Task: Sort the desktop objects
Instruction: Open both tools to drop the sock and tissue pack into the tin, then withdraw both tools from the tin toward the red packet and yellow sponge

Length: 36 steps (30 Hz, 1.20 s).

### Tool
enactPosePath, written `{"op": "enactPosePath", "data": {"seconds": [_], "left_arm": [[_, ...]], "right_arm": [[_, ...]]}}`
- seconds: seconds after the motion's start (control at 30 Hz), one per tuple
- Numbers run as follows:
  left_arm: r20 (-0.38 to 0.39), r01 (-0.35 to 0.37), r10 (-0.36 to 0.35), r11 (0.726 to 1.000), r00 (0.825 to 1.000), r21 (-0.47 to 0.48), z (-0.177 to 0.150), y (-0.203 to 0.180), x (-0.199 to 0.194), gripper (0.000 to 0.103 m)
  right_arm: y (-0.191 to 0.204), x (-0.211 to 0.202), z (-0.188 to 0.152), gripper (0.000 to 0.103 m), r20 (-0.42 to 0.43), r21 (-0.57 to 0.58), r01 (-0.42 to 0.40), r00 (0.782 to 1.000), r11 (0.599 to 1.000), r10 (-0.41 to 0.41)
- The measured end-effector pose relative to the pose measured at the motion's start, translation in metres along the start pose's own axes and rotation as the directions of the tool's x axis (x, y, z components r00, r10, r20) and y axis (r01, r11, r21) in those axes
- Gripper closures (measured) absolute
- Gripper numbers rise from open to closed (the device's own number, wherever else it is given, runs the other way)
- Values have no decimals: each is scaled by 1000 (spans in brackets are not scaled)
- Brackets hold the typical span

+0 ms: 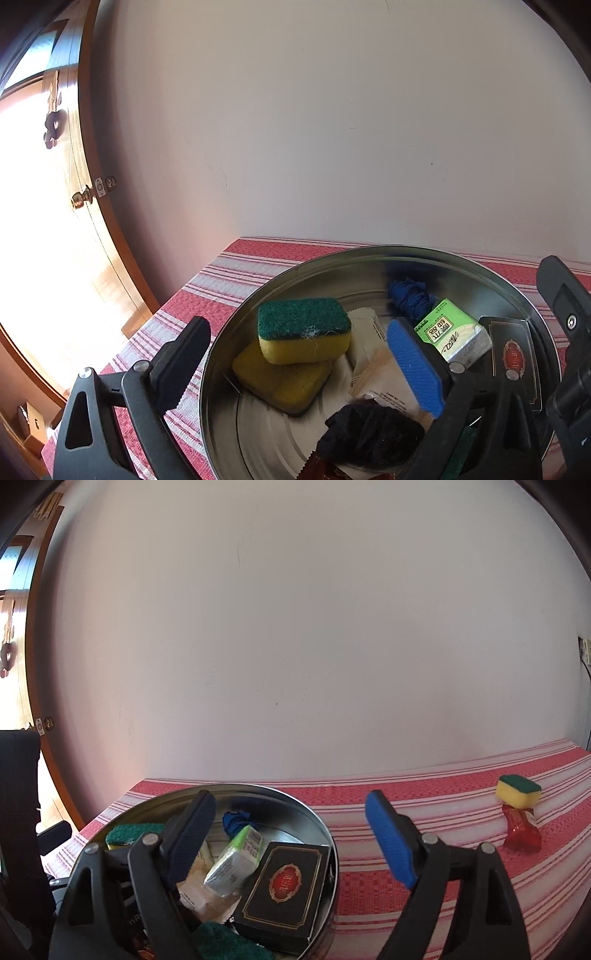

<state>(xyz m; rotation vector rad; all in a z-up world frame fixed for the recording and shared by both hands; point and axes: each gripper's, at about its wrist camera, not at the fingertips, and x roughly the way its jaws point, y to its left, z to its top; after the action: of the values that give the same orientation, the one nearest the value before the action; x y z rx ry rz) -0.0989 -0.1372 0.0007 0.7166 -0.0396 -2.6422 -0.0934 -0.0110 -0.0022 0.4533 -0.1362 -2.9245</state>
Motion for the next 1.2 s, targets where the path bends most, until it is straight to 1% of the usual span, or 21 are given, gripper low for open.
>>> {"op": "enactPosePath", "data": {"seconds": [0.1,0.23,0.33,0.43,0.53,0.6,0.67,0.77,0.83,0.9,0.97,1.1,1.13,1.2], "left_arm": [[9,4,-4,1000,1000,-5,-1,1,0,5],[20,4,-4,1000,1000,-10,-1,4,-1,5],[36,-4,5,1000,999,-7,-2,3,-1,5],[75,-21,22,1000,997,-14,-5,1,-8,5],[124,-25,32,998,992,-58,-6,6,-17,5],[174,-10,30,993,984,-117,-6,13,-29,5],[232,17,22,986,972,-164,-7,18,-43,5],[306,108,-45,975,951,-192,-14,21,-62,5],[323,133,-71,976,944,-171,-18,13,-69,5],[313,122,-77,984,947,-127,-22,-1,-71,5],[301,128,-96,988,949,-85,-25,-13,-72,5],[316,127,-117,992,942,-13,-33,-31,-78,5],[312,137,-131,991,941,0,-34,-34,-81,5],[308,164,-155,987,939,-3,-35,-35,-82,5]], "right_arm": [[-3,-6,-1,18,11,-3,13,1000,1000,-13],[-3,-11,1,14,19,7,20,1000,1000,-20],[-15,-10,1,14,36,13,42,998,999,-43],[-23,-16,-2,14,50,20,63,997,998,-64],[-31,-20,-3,14,61,27,87,994,996,-88],[-36,-23,-3,14,64,22,101,993,995,-102],[-39,-27,-4,14,75,20,115,990,993,-116],[-46,-32,-6,14,83,5,140,987,990,-140],[-50,-38,-7,14,82,3,161,984,987,-161],[-56,-40,-8,14,81,7,181,980,983,-181],[-61,-43,-10,14,77,5,201,977,979,-201],[-76,-45,-12,14,62,9,217,974,976,-217],[-79,-47,-13,14,60,10,222,973,975,-222],[-86,-50,-13,14,53,16,224,973,975,-224]]}}
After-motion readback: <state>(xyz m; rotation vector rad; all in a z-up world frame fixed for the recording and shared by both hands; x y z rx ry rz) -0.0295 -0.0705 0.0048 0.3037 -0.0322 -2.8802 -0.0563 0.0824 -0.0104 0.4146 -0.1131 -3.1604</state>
